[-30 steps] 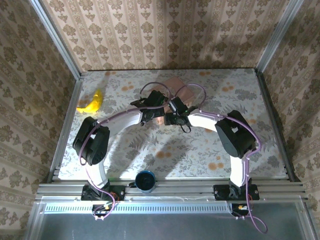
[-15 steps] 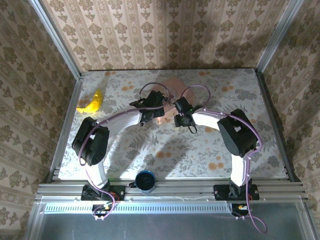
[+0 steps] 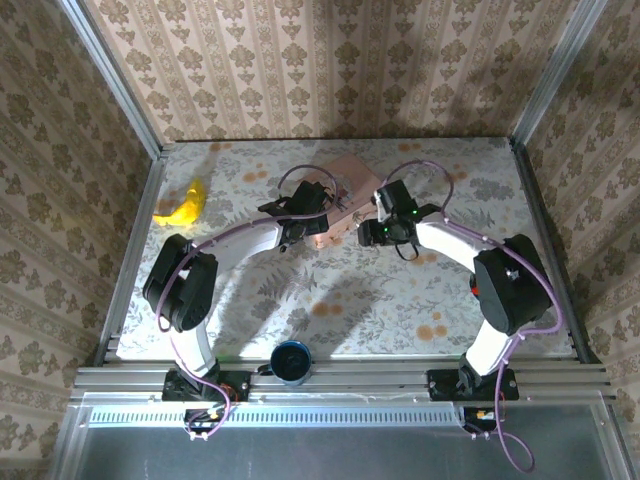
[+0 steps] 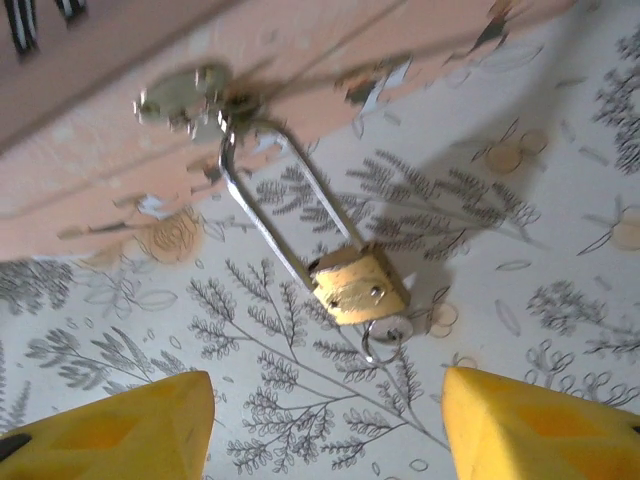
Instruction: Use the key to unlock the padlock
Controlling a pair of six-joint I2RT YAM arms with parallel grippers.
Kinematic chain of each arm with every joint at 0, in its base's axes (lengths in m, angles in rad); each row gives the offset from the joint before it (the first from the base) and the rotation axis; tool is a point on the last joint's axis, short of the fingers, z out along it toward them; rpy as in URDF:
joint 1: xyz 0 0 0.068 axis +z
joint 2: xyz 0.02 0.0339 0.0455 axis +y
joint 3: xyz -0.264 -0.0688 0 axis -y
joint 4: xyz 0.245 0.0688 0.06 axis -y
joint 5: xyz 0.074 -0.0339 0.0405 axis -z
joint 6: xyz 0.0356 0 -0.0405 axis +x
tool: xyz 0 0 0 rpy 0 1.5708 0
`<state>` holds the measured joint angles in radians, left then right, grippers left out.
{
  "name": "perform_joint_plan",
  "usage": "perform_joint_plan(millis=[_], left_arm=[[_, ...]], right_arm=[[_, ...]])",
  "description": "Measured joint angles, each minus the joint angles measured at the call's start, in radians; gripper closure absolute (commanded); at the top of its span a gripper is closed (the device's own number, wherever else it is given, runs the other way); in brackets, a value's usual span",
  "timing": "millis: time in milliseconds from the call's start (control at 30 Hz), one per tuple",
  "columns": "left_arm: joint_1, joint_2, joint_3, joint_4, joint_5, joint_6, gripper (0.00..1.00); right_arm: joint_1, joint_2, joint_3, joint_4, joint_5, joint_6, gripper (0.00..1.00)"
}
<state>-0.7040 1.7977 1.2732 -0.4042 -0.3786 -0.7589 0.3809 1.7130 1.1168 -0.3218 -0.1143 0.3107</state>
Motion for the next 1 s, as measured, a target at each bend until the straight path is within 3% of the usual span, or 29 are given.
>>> perform_joint_plan(millis=[133, 333, 533, 1000], left_arm=[[0.002, 0.000, 0.000, 0.001, 0.002, 0.000, 0.00], [0.005, 0.000, -0.001, 0.002, 0.012, 0.000, 0.00], [0.005, 0.000, -0.001, 0.004, 0.016, 0.000, 0.00], [0.006, 0.000, -0.001, 0.004, 0.019, 0.000, 0.00]], right_arm=[[-0.092, 0.008, 0.000, 0.055, -0.128, -0.027, 0.54], [-0.192, 0.129, 0.041, 0.113, -0.335, -0.095, 0.55], [-0.200, 0.212, 0.074, 0.143, -0.466, -0.156, 0.55], [-0.200, 0.284, 0.117, 0.177, -0.552, -0.181, 0.59]])
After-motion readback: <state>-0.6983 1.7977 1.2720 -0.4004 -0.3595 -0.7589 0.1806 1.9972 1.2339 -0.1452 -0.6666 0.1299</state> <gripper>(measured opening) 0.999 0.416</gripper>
